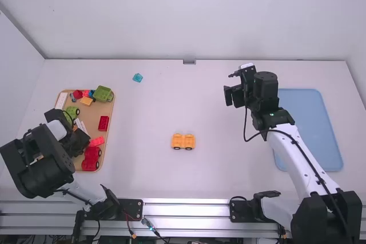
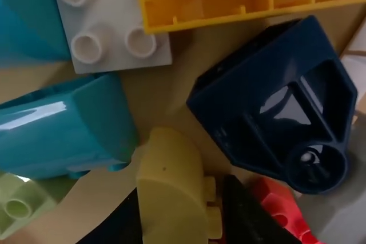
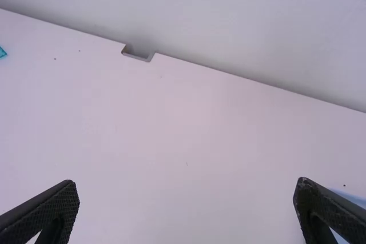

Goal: Assemble lego blocks to make yellow taxi

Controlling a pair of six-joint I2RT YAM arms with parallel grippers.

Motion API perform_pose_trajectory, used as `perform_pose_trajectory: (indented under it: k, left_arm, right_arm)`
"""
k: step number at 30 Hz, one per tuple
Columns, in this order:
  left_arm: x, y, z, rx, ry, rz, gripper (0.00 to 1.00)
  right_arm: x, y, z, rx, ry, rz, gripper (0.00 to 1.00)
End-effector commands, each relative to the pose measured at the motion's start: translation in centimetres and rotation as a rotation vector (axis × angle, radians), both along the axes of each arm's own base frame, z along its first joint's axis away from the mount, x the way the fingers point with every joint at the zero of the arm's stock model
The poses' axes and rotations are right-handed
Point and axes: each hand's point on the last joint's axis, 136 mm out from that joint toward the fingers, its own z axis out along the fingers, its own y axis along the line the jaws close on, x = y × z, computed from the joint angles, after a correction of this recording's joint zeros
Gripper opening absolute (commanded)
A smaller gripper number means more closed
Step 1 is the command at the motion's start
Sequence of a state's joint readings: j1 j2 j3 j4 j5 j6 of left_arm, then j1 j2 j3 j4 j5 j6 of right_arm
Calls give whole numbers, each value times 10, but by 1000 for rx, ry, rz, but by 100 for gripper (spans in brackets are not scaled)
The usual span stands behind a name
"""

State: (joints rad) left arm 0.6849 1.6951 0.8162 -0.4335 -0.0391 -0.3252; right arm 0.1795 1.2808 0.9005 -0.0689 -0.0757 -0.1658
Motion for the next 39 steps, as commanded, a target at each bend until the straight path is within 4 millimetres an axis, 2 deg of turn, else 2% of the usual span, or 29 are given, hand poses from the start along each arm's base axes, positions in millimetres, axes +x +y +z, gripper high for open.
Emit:
perform_pose_trajectory:
  k: [1,4,9,12,15,19,24,26,28,29,30,32,34,39]
  left_arm:
    - [-12,-11,-9,-33,41,17,29]
    - [-12,-11,-9,-35,43,18,28]
    - [-12,-12,-9,-41,39,20,19]
    - [-10,-10,-7,-37,35,16,7]
    - [-7,-8,-1,-39,36,20,5]
    - [4,-6,22,-59,14,16,2]
    - [27,-6,61,-34,-85,-19,2]
    - [43,-13,86,-4,-168,-84,2]
    - [59,-26,108,18,-255,-168,2]
    - [71,-38,124,34,-324,-247,2]
    - [85,-56,142,50,-400,-353,2]
    - [101,-82,164,76,-495,-500,2]
    - [120,-128,190,111,-622,-723,2]
    - [142,-205,213,143,-746,-999,2]
  right_arm:
    - [5,4,15,6,-32,12,99]
    - [5,4,15,6,-32,12,99]
    - [5,4,15,6,-30,12,99]
    - [5,4,14,6,-27,13,99]
    - [4,5,14,8,-25,17,99]
    - [2,18,17,51,-28,87,99]
    - [-1,35,26,139,-38,158,99]
    - [-1,40,29,181,-39,167,99]
    - [2,44,30,214,-40,173,99]
    - [4,48,29,242,-35,179,99]
    - [7,52,28,270,-28,192,99]
    - [9,61,25,315,-16,225,99]
    - [11,76,20,385,6,298,99]
    - [16,107,12,559,51,448,99]
